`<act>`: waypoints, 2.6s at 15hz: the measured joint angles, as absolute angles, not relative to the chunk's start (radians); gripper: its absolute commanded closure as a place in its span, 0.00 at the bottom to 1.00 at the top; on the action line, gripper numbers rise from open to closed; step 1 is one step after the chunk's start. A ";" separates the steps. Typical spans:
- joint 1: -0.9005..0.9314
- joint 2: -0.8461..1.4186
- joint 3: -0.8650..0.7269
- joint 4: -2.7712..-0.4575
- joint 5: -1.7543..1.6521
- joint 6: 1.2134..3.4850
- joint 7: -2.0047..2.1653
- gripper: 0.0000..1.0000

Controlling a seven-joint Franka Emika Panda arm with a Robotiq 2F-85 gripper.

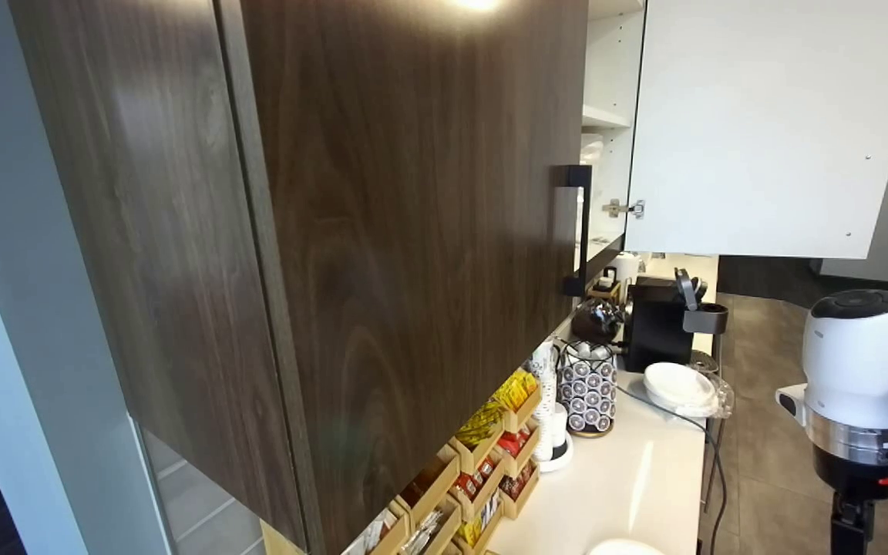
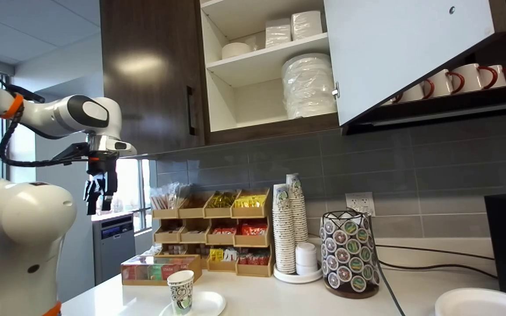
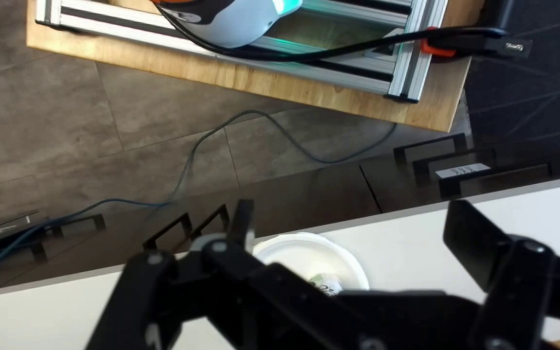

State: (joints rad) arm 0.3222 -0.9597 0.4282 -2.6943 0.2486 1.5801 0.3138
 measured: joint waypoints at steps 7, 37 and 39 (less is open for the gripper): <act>0.322 -0.961 0.425 -2.696 0.249 1.580 0.314 0.00; 0.151 -0.340 0.347 -2.664 -0.003 2.395 0.161 0.00; 0.154 -0.339 0.342 -2.664 -0.007 2.393 0.173 0.00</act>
